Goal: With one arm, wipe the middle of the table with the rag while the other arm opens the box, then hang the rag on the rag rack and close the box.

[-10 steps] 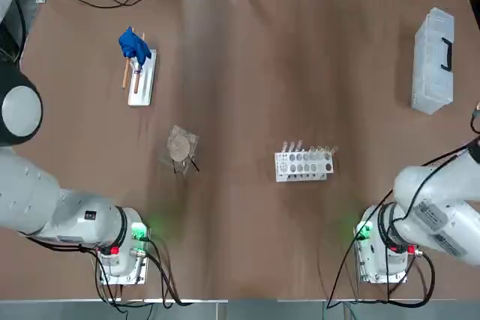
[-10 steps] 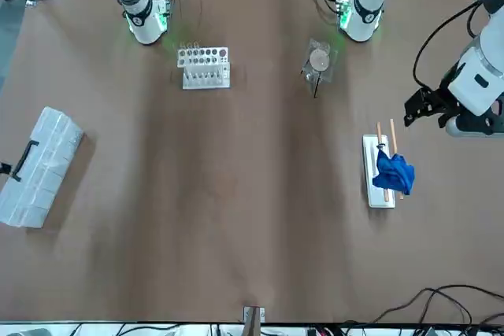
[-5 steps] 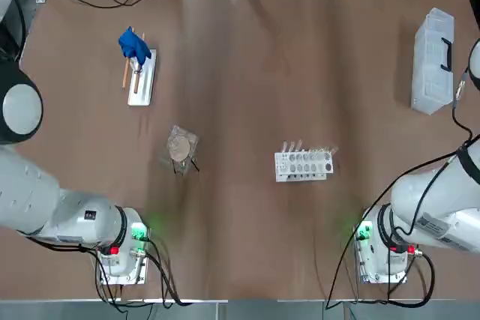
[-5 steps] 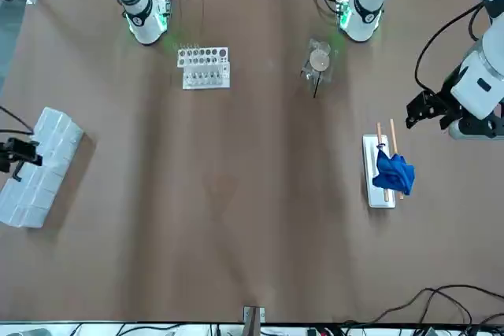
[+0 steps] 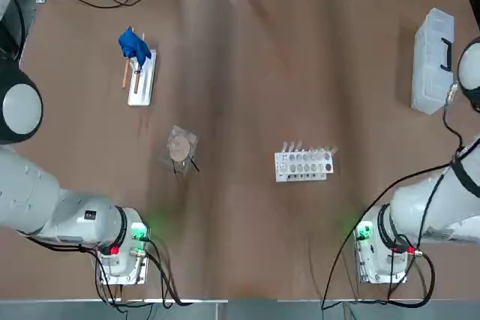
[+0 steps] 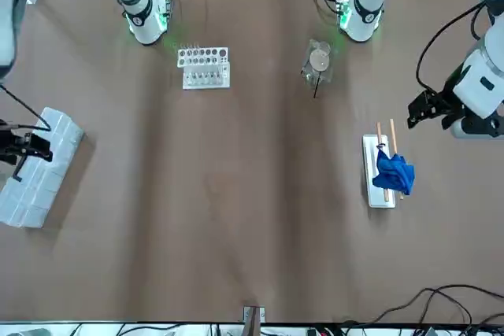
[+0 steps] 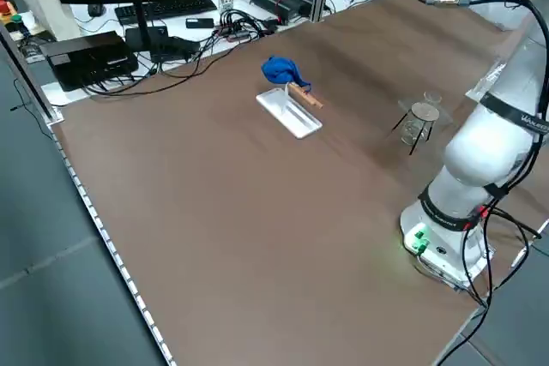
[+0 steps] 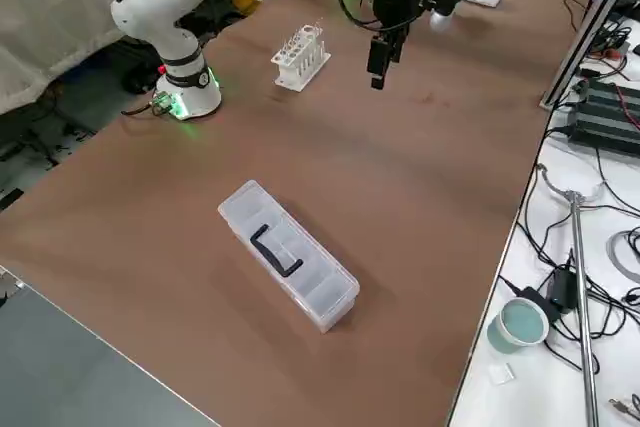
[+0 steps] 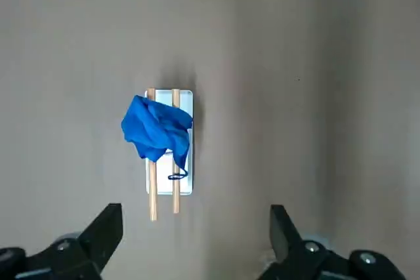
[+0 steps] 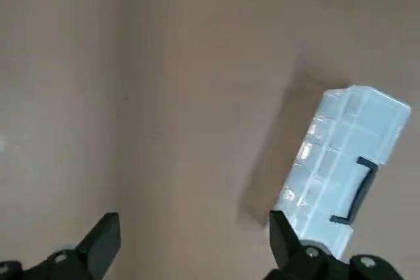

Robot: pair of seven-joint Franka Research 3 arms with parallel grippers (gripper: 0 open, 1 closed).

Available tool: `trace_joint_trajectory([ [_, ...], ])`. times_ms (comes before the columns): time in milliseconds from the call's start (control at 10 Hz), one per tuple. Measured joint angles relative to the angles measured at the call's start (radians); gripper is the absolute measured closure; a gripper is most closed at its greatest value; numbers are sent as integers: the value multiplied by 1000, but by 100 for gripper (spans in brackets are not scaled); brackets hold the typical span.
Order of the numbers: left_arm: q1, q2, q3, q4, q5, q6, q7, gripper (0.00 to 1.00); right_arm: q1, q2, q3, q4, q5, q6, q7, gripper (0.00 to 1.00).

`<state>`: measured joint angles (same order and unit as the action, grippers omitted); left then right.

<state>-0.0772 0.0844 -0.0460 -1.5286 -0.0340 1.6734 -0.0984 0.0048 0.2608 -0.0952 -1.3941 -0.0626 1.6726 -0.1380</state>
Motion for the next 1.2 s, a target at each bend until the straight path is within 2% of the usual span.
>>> trace_joint_trajectory([
  [100,0,0,0,1,7,0,0,1,35,-57,-41,-79,8,40,4,0],
  [200,0,0,0,2,9,0,0,1,38,-114,-50,-148,12,66,11,0],
  [400,0,1,0,2,10,0,0,1,39,-170,-52,-203,19,72,56,0],
  [1000,0,1,0,2,10,0,0,1,38,-173,-69,-214,103,70,77,0],
  [1200,0,1,0,2,11,0,0,1,37,-174,-71,-206,104,-27,78,0],
])
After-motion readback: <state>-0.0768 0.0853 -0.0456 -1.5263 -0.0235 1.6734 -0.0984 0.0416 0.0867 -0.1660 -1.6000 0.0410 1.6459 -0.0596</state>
